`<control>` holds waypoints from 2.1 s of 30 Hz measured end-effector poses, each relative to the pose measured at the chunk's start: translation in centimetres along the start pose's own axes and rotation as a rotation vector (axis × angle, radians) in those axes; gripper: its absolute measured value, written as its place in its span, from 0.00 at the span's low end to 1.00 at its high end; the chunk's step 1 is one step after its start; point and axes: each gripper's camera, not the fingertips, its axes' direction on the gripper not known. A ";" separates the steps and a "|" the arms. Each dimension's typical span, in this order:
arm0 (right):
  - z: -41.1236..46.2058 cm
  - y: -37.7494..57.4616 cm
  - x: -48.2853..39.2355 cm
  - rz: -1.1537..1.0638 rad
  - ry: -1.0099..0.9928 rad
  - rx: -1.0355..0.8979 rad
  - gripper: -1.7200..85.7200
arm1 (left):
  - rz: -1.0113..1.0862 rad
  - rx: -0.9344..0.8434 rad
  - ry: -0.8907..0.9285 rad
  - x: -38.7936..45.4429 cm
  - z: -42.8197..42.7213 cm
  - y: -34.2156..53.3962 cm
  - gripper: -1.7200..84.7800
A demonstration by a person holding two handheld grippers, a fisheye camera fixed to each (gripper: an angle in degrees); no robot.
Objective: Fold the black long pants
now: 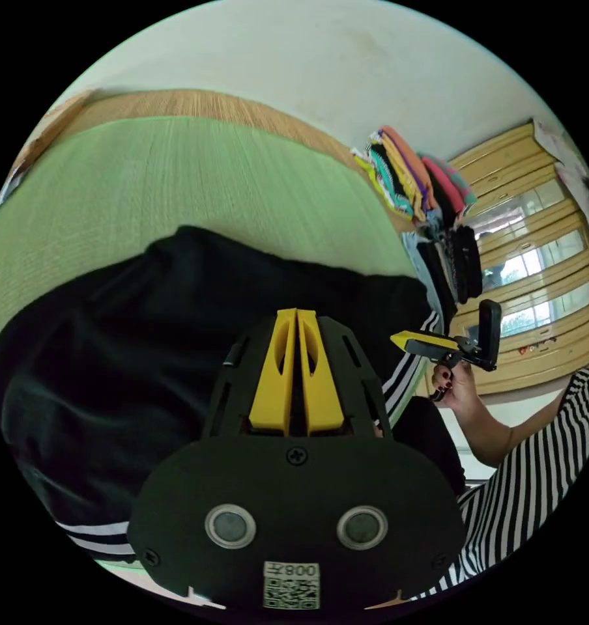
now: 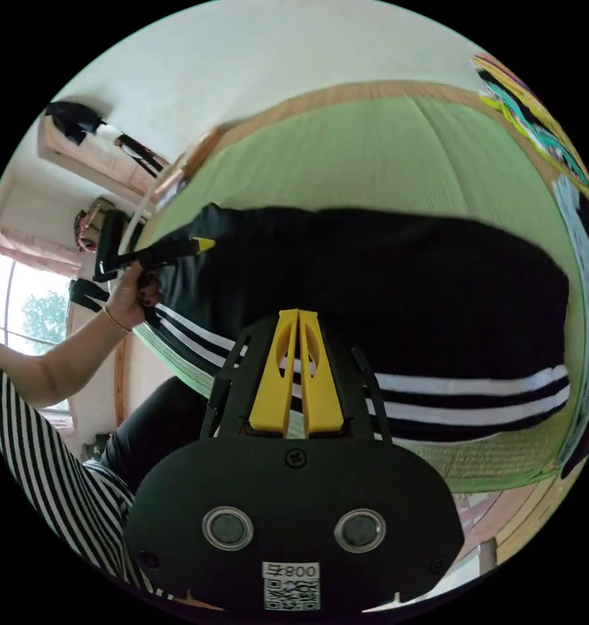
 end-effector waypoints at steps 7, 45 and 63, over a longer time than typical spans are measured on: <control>-4.8 8.1 6.1 0.160 -0.116 0.238 0.04 | 0.118 0.045 0.065 7.5 -2.3 -4.0 0.03; -9.1 27.5 24.1 0.520 -0.193 0.477 0.05 | 0.816 -0.544 0.173 45.0 9.4 -24.3 0.05; -17.5 22.0 13.7 0.257 -0.192 0.595 0.05 | 0.845 -0.410 0.318 40.4 2.6 -23.9 0.05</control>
